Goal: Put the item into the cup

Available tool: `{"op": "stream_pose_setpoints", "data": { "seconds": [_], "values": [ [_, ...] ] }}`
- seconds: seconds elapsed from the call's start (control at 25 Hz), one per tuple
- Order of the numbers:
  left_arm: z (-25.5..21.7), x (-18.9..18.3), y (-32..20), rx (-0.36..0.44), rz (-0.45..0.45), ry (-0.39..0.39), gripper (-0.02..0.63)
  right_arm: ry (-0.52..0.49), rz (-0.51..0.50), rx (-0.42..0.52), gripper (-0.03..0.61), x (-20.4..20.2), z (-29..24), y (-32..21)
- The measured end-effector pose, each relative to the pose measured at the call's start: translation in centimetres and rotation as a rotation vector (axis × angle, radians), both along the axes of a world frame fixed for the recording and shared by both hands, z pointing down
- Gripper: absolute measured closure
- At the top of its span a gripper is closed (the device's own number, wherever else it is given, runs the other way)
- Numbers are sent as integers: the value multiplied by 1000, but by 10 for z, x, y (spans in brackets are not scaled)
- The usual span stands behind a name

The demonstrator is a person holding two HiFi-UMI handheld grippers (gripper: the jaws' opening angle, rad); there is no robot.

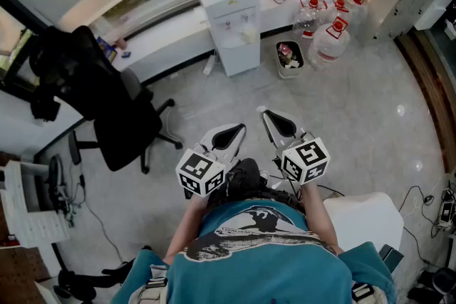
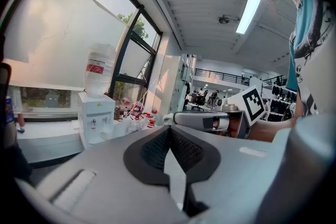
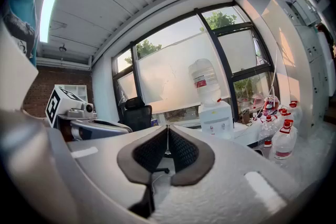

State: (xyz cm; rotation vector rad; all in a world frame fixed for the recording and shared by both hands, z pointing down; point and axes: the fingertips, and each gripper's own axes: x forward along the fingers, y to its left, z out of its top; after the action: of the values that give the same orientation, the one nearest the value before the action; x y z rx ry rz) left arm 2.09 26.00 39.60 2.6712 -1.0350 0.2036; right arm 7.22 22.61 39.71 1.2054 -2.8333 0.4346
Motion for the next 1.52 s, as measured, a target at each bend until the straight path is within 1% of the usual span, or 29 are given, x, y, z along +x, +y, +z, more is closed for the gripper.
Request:
{"op": "stream_pose_setpoints", "data": {
  "seconds": [0.2,0.36,0.56,0.88,1.0,1.12,1.28,1.52],
  "values": [
    [-8,2,3,14,-1,0,603,-33,14,-4,574,5,-7,2],
    [-11,4,4,16,18,-23,603,-64,28,-4,573,8,-11,4],
    [-11,5,-3,13,42,-29,603,-72,51,-1,573,10,-10,-3],
    [-7,17,-20,-1,70,-27,603,-73,71,-29,574,22,-4,-21],
    [-3,19,-32,-16,66,-3,603,-62,65,-42,573,25,1,-33],
    [0,13,-47,-30,50,16,603,-49,53,-60,573,22,7,-51],
    [6,-3,-78,-43,21,11,603,-35,36,-70,572,11,11,-84],
    [2,-24,-138,-44,27,14,601,-29,26,-96,573,-12,12,-143]
  ]
}}
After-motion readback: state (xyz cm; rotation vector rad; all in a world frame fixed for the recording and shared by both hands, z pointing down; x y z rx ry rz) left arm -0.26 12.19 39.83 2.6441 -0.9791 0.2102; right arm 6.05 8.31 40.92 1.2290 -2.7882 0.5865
